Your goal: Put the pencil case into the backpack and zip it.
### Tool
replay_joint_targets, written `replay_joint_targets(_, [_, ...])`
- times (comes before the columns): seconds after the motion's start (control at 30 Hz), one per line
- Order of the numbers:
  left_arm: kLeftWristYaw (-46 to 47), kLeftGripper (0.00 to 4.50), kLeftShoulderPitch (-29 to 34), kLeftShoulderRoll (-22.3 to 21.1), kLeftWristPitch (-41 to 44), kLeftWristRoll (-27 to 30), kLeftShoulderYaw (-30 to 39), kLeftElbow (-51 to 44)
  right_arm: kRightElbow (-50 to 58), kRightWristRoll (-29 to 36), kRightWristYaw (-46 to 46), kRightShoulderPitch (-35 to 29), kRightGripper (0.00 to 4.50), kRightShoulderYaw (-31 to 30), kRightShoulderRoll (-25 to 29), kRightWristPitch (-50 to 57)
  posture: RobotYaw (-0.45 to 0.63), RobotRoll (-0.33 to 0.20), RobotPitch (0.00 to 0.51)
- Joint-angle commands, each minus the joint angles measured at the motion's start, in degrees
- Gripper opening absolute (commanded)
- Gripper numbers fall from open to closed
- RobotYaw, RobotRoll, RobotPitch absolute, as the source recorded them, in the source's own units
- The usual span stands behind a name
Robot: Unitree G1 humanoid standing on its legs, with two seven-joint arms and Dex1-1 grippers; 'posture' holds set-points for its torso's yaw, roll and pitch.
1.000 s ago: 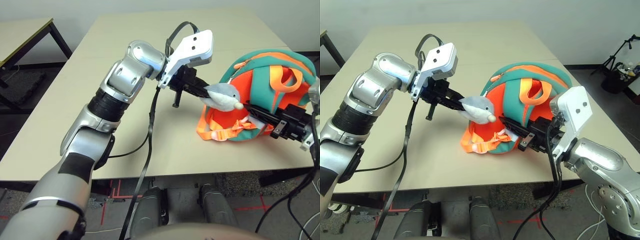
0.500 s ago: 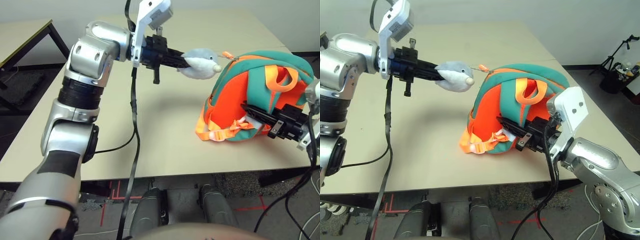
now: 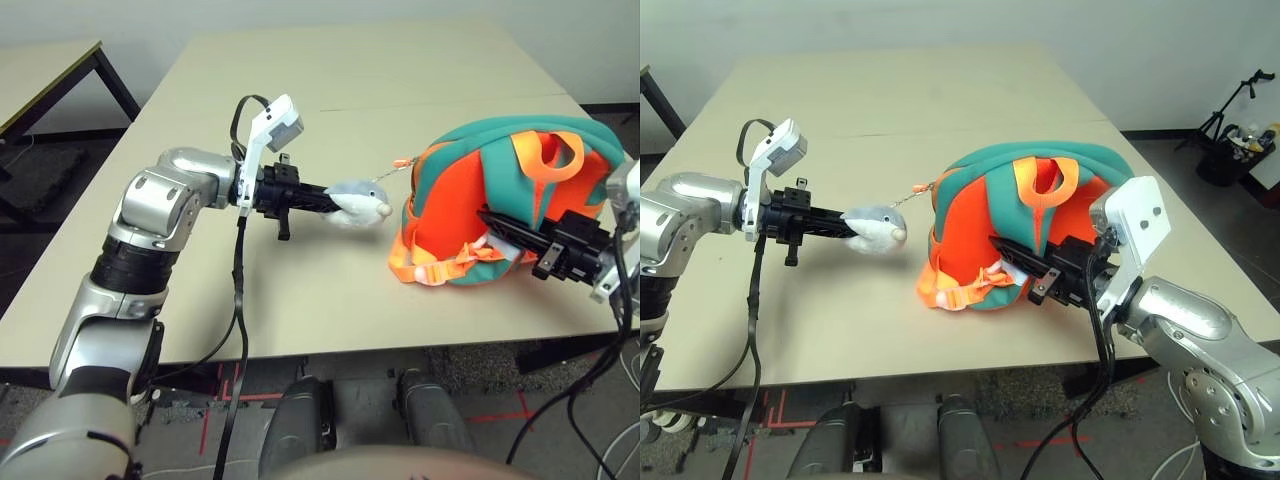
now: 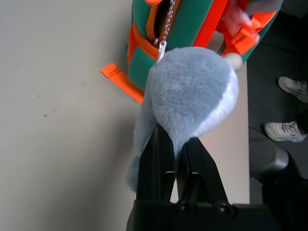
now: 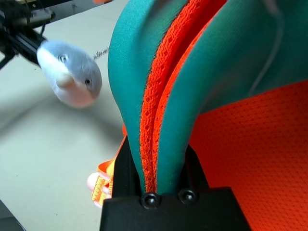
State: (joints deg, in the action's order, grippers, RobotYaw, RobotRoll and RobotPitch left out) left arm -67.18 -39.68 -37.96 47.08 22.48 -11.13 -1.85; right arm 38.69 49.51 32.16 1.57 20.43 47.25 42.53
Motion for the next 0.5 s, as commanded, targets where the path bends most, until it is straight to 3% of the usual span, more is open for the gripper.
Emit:
replay_joint_targets(0.03, [2.0,0.0,3.2,1.8,-1.5,-2.3,-2.9,4.2,0.0,-0.6,0.2,0.7,0.2,-1.3,-0.8,-0.9,-0.1,0.0,0.074])
replay_joint_targets(0.3, [4.3,0.0,6.9,8.2,-8.1,-6.8,-8.7,14.2,-0.2,-1.8,0.2,1.0,0.2,-2.0,-2.1,-1.4,-0.11,0.0,0.069])
replay_joint_targets(0.5, [4.3,0.0,7.2,9.9,-11.1,-8.8,-10.5,17.4,-0.1,-2.3,0.1,0.8,0.2,-2.0,-2.7,-1.6,-0.12,0.0,0.065])
